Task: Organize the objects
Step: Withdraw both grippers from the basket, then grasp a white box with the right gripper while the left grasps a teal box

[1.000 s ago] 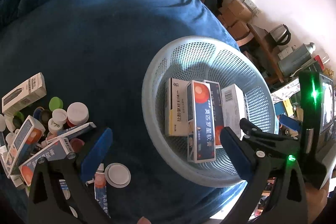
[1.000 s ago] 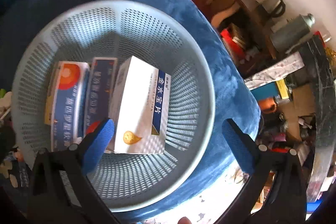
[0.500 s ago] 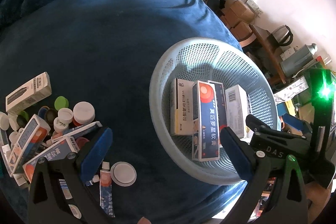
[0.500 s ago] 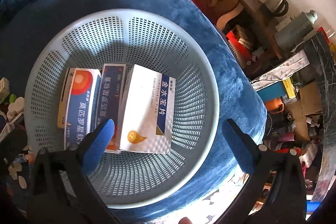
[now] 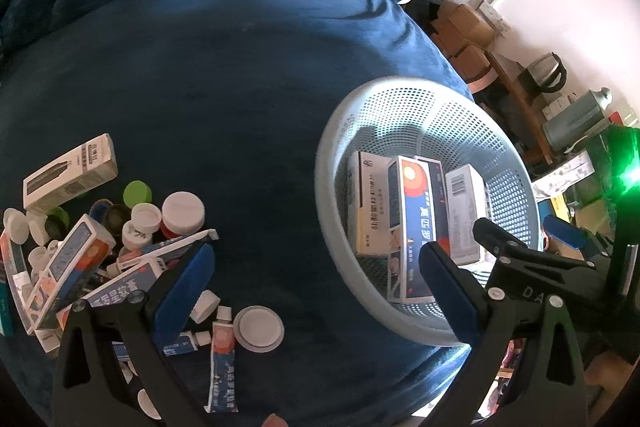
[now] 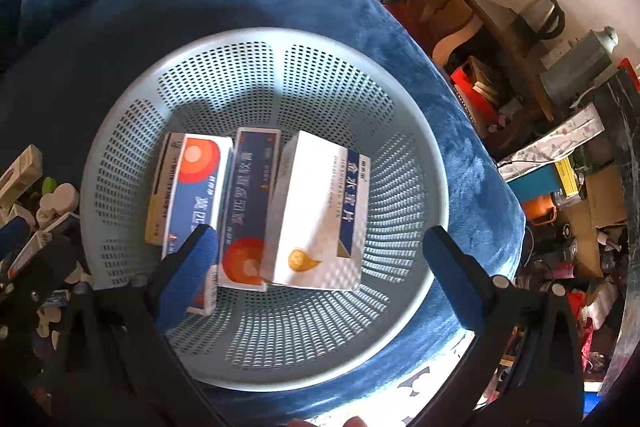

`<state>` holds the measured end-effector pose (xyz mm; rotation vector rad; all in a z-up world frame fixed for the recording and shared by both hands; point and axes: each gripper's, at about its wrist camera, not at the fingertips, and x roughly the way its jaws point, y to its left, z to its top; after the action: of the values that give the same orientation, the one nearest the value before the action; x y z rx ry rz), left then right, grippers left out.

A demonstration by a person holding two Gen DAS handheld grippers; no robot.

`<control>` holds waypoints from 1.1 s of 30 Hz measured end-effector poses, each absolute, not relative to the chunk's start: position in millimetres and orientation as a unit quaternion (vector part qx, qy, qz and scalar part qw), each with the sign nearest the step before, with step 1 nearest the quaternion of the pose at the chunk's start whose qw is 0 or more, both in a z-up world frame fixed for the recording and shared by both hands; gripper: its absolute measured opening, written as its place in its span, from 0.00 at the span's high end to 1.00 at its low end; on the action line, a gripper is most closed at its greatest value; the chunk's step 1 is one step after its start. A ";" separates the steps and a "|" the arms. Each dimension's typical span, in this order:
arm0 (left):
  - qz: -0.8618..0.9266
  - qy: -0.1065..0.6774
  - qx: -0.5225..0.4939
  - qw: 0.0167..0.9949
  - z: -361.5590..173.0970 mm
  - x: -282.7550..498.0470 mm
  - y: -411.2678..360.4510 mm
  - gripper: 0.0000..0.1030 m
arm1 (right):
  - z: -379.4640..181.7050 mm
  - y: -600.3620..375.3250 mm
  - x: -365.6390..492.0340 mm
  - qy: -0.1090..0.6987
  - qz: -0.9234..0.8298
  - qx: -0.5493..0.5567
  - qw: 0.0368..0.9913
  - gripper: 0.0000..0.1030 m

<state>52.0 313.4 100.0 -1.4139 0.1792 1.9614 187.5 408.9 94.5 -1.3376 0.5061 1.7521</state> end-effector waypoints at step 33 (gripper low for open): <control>0.800 0.046 -0.558 0.213 80.5 -63.2 112.7 0.01 | 101.0 285.7 23.3 0.091 0.767 -0.574 0.274 0.00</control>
<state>-63.2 112.7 80.5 -1.5500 0.1277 2.2210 23.3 285.7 101.0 -1.5432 0.2445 2.0617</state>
